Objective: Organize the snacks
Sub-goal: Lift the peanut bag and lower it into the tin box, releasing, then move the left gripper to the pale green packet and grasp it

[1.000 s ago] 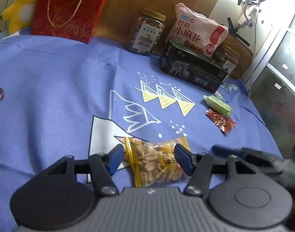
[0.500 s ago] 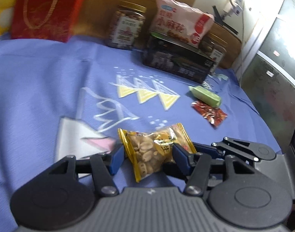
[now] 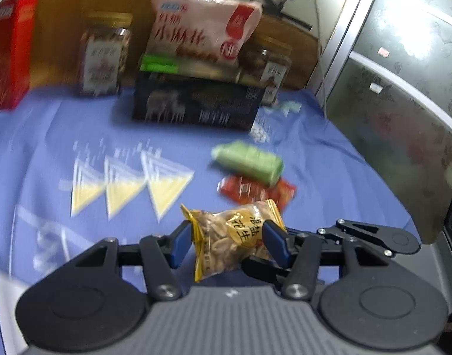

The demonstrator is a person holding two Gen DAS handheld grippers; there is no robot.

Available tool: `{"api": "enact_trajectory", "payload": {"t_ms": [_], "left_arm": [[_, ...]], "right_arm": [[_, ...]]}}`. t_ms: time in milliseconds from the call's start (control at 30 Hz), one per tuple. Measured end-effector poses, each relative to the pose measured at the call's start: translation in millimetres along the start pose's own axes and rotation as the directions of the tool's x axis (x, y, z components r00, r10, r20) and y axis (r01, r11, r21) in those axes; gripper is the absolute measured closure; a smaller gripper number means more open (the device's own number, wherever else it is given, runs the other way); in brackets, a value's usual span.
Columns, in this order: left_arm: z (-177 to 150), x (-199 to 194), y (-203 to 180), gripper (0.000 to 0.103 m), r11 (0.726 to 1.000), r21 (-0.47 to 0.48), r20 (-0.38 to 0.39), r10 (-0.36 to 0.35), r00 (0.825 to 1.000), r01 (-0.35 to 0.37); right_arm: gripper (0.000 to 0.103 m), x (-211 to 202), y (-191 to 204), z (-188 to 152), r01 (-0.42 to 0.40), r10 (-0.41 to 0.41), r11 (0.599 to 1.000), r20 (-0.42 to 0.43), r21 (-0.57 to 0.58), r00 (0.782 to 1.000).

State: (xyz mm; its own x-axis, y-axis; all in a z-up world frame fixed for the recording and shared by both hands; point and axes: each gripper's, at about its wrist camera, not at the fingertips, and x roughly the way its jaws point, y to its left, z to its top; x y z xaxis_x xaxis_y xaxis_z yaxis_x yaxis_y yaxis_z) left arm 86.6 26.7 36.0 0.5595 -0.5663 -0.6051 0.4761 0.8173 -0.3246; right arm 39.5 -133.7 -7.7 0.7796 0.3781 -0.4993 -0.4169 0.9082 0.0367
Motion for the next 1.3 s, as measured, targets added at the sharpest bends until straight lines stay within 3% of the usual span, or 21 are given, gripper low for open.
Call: {"api": "enact_trajectory", "payload": {"t_ms": [200,333,533,633,700,833,933,1033,1133,1300], "left_arm": [[71,17,-11,0.05,0.999,0.048,0.076,0.005,0.997,-0.008],[123,50,-13,0.05,0.998,0.061,0.119,0.014,0.993,-0.021],[177,117,2,0.049,0.999,0.022,0.118,0.037,0.992,-0.039],[189,144,10,0.043,0.997,0.01,0.119,0.079,0.99,-0.081],[191,152,11,0.043,0.991,0.024,0.134,0.131,0.982,-0.135],[184,131,15,0.032,0.992,0.044,0.197,0.108,0.974,-0.119],[166,103,16,0.032,0.995,0.058,0.208,0.065,0.976,-0.078],[136,87,12,0.032,0.998,0.062,0.148,0.012,0.989,-0.022],[106,95,16,0.031,0.999,0.008,0.039,-0.031,0.999,0.031],[84,120,31,0.031,0.987,-0.145,-0.08,-0.08,0.994,0.068]], "right_arm": [[0.063,13,-36,50,0.051,-0.048,0.998,0.112,-0.03,0.993],[0.063,35,-74,84,0.088,-0.086,0.996,0.163,-0.003,0.983],[0.064,83,-122,115,0.151,-0.156,0.988,0.163,0.043,0.974],[0.062,104,-137,119,0.192,-0.195,0.981,0.148,0.036,0.97],[0.059,108,-147,120,0.212,-0.219,0.975,0.154,0.059,0.964],[0.055,79,-174,109,0.205,-0.24,0.961,0.192,0.187,0.952],[0.055,48,-191,88,0.156,-0.211,0.94,0.159,0.302,0.964],[0.055,26,-193,54,0.094,-0.134,0.907,0.071,0.409,0.988],[0.055,14,-184,24,0.074,-0.086,0.87,0.003,0.488,0.996],[0.056,12,-158,10,0.013,-0.013,0.852,-0.004,0.523,1.0]]}}
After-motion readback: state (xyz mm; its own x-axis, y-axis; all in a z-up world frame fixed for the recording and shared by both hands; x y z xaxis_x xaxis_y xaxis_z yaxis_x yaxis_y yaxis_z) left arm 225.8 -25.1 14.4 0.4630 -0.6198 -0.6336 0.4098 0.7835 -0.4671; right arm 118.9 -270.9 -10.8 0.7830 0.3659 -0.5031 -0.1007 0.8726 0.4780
